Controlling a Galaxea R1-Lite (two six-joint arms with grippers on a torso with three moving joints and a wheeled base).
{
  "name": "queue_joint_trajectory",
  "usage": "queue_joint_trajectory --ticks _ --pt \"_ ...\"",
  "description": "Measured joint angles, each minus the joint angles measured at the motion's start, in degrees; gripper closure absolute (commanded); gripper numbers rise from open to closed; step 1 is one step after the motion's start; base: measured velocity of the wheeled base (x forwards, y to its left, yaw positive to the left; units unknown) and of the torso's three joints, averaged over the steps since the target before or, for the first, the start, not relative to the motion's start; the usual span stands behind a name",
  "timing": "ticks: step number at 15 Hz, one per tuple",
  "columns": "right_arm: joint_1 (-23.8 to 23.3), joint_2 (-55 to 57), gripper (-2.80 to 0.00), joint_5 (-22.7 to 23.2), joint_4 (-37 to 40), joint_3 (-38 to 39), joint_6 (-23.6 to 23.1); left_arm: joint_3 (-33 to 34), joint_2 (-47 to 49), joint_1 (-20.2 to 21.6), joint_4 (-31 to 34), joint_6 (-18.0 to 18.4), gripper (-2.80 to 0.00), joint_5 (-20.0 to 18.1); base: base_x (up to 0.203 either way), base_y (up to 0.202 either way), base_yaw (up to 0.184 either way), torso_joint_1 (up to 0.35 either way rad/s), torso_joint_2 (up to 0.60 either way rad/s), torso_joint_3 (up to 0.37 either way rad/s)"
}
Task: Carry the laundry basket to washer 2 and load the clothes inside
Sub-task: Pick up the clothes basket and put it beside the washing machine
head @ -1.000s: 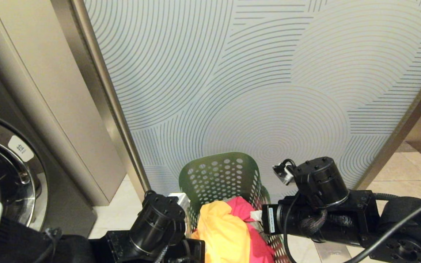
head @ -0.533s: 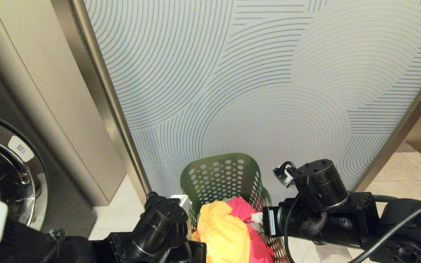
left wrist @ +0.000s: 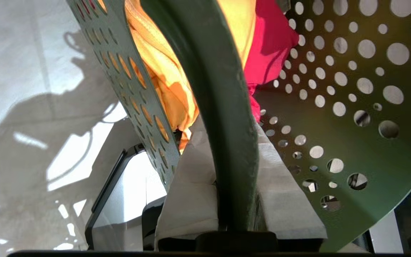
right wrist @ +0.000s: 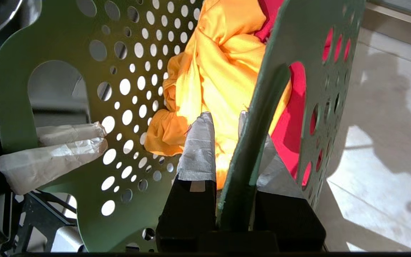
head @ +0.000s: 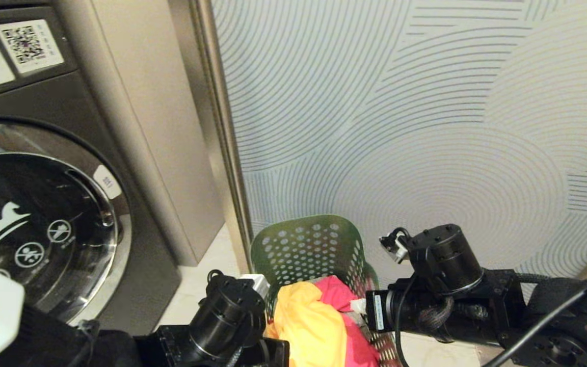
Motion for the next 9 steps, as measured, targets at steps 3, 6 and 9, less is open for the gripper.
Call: queue_joint_trajectory --ticks 3,6,9 --pt "0.0 0.1 0.00 0.0 -0.8 0.0 0.0 0.1 0.1 0.0 0.0 0.0 0.00 0.0 -0.001 -0.008 0.176 0.002 0.00 0.002" --pt "0.0 0.4 0.00 0.0 -0.9 0.1 0.0 0.2 0.1 0.0 0.0 0.0 0.00 0.1 0.003 -0.011 0.177 0.001 0.00 0.003" --pt "0.0 0.7 0.00 0.0 -0.9 0.1 0.0 0.3 0.1 0.0 0.0 0.0 0.00 0.1 0.000 -0.011 0.176 0.005 0.00 0.003"
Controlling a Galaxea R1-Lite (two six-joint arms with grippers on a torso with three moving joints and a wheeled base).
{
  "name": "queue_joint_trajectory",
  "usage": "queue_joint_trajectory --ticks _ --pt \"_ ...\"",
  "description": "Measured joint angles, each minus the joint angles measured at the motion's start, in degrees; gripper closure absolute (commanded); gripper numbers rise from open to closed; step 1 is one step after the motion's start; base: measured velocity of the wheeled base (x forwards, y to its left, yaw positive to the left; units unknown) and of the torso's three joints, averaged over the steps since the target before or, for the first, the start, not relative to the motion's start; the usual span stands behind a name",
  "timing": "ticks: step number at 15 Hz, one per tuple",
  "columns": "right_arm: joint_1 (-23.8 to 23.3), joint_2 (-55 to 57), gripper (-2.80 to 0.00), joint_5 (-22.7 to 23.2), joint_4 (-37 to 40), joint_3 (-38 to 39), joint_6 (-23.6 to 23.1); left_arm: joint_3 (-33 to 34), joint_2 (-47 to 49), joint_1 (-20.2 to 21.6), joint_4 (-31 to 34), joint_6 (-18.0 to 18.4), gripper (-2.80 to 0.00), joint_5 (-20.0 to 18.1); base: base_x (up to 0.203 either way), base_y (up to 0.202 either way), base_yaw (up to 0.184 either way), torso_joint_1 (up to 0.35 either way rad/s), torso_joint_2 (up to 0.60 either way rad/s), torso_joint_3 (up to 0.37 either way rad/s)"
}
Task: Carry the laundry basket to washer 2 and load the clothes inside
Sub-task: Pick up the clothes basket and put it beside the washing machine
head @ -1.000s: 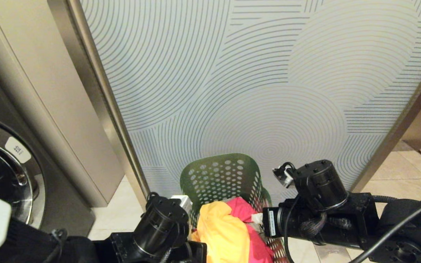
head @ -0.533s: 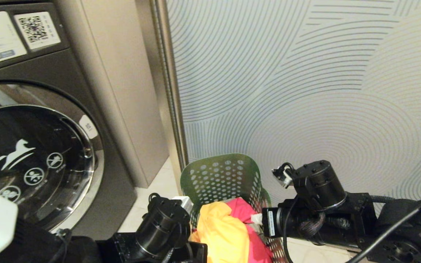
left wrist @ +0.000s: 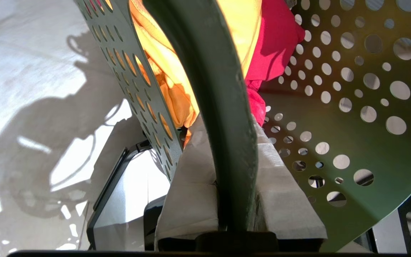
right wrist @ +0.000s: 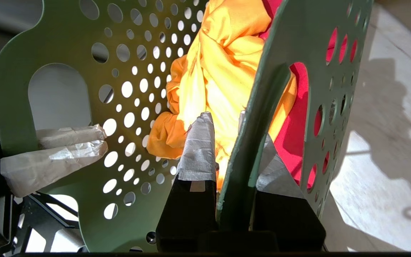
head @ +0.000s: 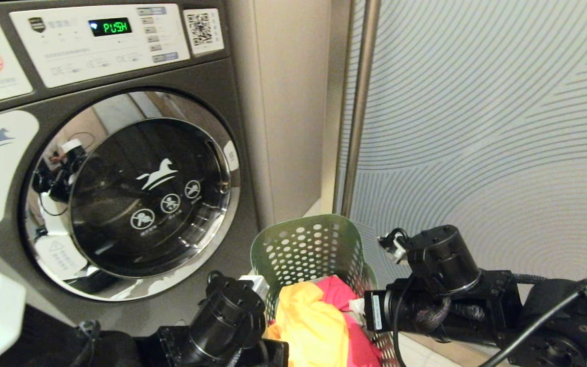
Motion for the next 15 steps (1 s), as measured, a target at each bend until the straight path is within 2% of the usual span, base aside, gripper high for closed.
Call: queue_joint_trajectory --ticks 15 --pt "-0.1 0.4 0.00 0.1 0.0 -0.1 -0.1 0.4 0.0 0.0 0.0 0.0 0.00 1.2 0.001 -0.009 0.177 0.002 0.00 0.003"
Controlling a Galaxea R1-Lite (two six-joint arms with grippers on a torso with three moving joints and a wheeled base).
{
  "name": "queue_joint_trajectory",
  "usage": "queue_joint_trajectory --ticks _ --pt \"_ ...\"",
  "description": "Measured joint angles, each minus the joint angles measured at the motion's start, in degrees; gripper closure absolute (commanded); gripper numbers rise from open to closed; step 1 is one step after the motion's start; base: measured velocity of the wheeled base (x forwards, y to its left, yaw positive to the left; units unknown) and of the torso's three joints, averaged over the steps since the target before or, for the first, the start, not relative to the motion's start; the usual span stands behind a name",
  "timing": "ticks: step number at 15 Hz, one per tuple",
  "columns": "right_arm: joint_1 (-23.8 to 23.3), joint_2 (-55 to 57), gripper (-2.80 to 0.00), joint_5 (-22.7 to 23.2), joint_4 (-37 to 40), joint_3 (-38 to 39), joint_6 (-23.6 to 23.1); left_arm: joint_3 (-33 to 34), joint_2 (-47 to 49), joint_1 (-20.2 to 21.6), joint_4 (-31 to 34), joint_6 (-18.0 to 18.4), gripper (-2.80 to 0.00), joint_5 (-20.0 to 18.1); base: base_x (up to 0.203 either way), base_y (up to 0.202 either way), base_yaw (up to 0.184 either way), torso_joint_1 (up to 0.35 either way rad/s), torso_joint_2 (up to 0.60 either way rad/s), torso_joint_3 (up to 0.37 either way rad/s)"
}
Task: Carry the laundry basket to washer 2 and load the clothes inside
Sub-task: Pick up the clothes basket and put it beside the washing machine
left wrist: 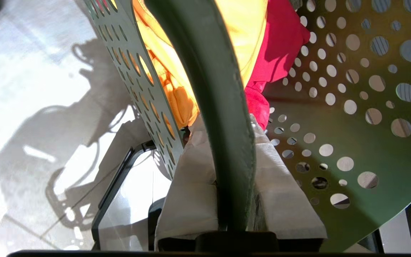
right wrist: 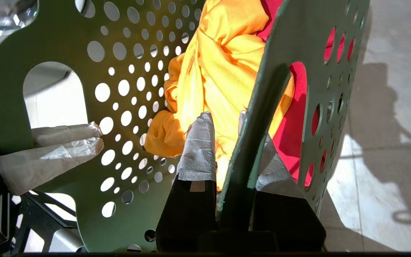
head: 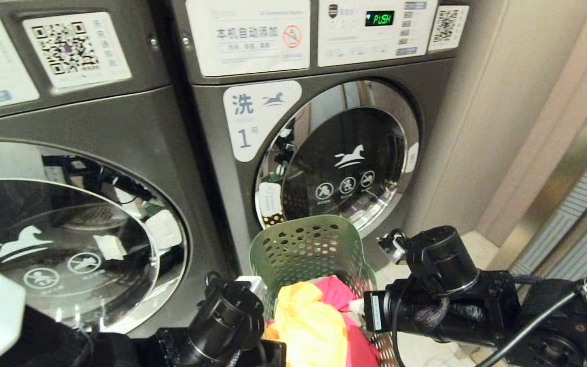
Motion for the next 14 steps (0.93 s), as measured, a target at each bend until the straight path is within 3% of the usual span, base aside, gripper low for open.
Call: queue_joint_trajectory --ticks 9,14 --pt "0.0 0.6 0.00 -0.1 0.0 0.0 -0.9 -0.5 1.3 -0.1 0.0 0.0 0.00 -0.2 0.000 -0.009 0.175 0.002 0.00 0.003" --pt "-0.1 0.9 0.00 -0.1 0.0 0.3 -0.8 -0.7 1.9 0.0 -0.1 0.1 0.00 0.0 0.001 -0.001 0.042 0.001 0.00 0.001"
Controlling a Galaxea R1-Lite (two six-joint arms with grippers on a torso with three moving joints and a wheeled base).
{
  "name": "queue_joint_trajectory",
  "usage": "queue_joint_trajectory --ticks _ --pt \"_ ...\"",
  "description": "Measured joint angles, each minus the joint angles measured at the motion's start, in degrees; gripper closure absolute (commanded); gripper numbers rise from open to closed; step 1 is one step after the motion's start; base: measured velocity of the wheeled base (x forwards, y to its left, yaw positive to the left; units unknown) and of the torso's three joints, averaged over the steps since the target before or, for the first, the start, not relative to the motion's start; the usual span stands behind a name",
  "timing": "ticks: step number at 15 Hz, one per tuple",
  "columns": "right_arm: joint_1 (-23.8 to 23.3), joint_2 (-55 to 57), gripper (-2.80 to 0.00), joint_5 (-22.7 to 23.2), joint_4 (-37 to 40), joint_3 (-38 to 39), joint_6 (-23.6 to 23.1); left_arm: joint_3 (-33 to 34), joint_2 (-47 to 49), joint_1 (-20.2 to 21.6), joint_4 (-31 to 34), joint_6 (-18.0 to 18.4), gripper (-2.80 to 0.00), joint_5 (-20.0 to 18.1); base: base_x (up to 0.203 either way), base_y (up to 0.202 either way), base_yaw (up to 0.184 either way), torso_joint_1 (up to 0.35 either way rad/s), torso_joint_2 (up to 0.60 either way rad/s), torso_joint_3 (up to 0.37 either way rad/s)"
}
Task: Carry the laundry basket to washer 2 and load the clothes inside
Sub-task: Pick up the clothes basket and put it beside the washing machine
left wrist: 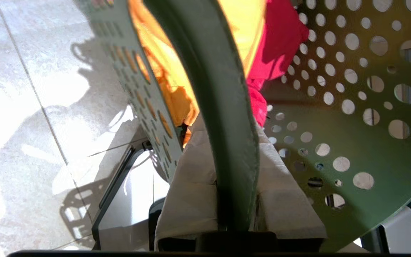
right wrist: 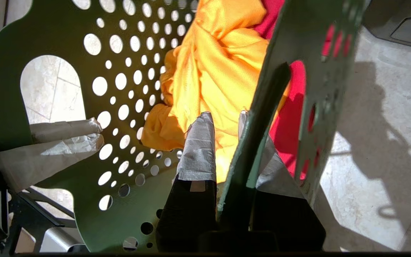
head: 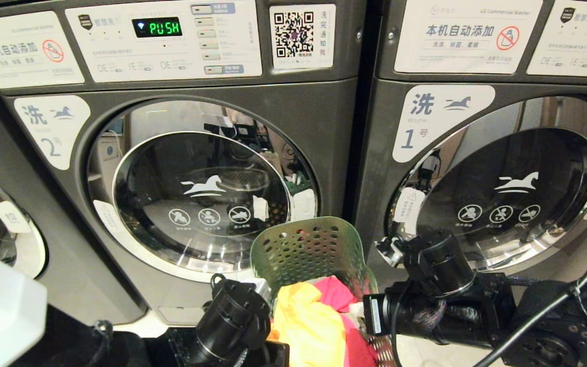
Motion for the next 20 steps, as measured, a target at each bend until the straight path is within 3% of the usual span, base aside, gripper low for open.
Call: queue_joint_trajectory --ticks 4,13,17,20 --pt "-0.1 0.0 0.00 0.0 0.0 0.5 0.0 0.1 0.3 0.0 0.0 0.1 0.00 0.0 -0.017 0.000 0.000 0.003 0.00 0.000" --pt "-1.5 0.4 0.00 -0.1 0.1 0.3 0.0 -2.0 2.5 0.2 0.0 0.2 0.00 0.0 -0.182 0.000 0.002 0.002 0.00 0.005" --pt "-8.3 1.7 0.00 -1.5 0.0 -0.7 -1.4 -11.1 9.3 0.8 -0.9 3.8 0.00 0.1 0.000 0.000 0.000 0.000 0.00 0.000" --pt "-15.6 3.3 0.00 -1.1 0.0 -1.1 -5.8 -20.2 16.2 0.9 -0.7 5.7 0.00 0.2 0.000 0.000 0.000 0.000 0.00 0.000"
